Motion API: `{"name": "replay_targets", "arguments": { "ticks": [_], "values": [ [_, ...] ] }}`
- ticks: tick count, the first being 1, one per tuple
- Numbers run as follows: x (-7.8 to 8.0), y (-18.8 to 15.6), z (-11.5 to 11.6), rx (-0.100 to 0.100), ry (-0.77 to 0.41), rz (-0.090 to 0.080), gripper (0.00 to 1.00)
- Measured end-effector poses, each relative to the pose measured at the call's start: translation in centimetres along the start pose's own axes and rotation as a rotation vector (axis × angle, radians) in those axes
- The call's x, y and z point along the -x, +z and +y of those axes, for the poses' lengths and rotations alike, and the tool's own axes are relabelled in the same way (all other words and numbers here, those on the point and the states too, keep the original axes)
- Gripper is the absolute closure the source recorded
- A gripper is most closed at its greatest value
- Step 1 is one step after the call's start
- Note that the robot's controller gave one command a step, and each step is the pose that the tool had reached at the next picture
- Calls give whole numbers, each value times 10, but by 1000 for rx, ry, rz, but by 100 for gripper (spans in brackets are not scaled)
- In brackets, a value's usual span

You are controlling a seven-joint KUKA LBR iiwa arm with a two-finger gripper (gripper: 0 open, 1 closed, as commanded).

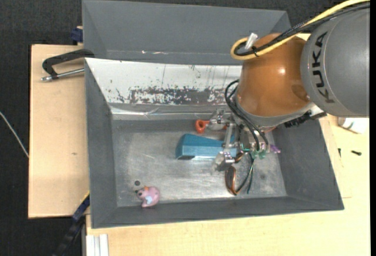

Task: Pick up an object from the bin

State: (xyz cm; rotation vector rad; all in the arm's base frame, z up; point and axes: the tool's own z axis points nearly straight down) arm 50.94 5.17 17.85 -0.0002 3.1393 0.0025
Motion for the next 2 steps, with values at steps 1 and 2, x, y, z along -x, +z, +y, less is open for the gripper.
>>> {"name": "replay_targets", "arguments": {
  "ticks": [1,2],
  "values": [
    [3,5,0,0,5,-5,0],
    [6,56,2,0,-29,-5,0]
  ]
}}
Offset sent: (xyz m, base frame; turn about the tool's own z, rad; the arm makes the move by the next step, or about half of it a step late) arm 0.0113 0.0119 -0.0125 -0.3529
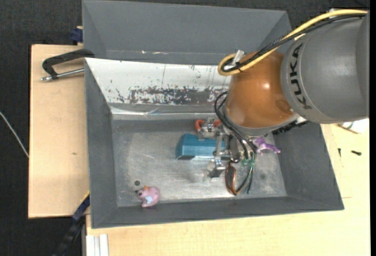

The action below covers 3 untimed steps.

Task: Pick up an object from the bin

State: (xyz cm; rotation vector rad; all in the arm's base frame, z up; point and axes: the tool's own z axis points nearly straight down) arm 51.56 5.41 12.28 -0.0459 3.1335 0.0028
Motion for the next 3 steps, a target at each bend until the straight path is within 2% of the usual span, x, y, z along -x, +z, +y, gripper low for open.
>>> {"name": "replay_targets", "arguments": {
  "ticks": [1,2,3],
  "values": [
    [36,37,-32,0,-48,-14,0],
    [31,45,-35,0,-46,4,100],
    [31,45,-35,0,-46,4,100]
  ]
}}
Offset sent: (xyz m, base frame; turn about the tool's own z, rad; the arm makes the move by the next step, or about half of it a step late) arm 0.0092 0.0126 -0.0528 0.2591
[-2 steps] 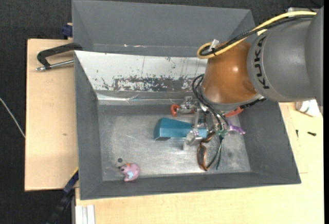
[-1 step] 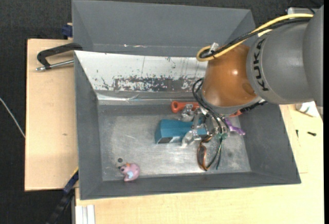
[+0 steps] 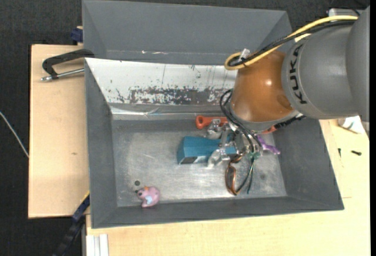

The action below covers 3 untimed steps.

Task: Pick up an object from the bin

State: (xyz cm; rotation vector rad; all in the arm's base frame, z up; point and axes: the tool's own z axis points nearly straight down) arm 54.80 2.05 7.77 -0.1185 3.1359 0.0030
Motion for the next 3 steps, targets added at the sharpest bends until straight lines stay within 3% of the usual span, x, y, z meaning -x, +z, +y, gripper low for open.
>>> {"name": "replay_targets", "arguments": {
  "ticks": [1,2,3],
  "values": [
    [-8,-110,-29,-1,131,5,100],
    [-8,-110,-28,-1,131,5,100],
    [-12,-142,-27,-1,107,16,100]
  ]
}}
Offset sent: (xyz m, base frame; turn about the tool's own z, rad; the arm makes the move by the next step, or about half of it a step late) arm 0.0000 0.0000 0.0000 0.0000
